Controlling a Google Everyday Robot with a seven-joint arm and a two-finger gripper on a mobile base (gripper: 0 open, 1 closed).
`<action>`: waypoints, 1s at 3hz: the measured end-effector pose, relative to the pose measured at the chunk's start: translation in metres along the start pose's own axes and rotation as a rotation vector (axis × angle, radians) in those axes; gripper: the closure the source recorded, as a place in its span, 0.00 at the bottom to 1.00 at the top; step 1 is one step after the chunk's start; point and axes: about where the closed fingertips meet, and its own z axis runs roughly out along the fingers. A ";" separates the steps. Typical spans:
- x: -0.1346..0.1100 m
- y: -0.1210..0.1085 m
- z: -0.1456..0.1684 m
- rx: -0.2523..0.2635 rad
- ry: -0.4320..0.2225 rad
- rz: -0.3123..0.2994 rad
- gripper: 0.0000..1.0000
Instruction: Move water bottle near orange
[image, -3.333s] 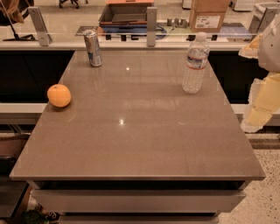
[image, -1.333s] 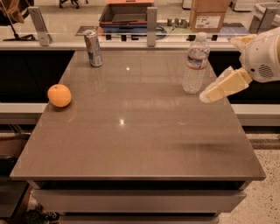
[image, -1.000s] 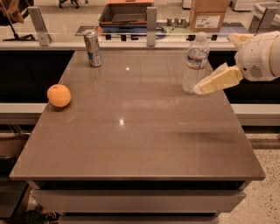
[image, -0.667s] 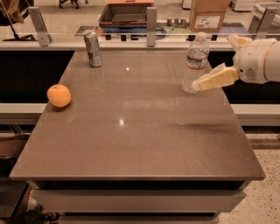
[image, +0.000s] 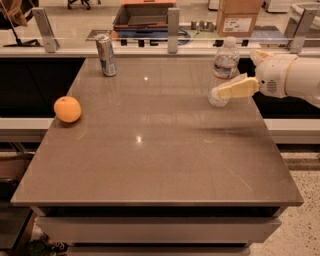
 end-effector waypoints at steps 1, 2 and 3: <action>-0.002 -0.001 0.017 -0.027 -0.031 0.038 0.00; -0.003 0.001 0.018 -0.031 -0.031 0.036 0.18; -0.004 0.002 0.021 -0.035 -0.032 0.035 0.41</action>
Offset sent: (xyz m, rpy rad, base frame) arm 0.0114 0.0093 -0.0025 0.0443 0.0108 0.0178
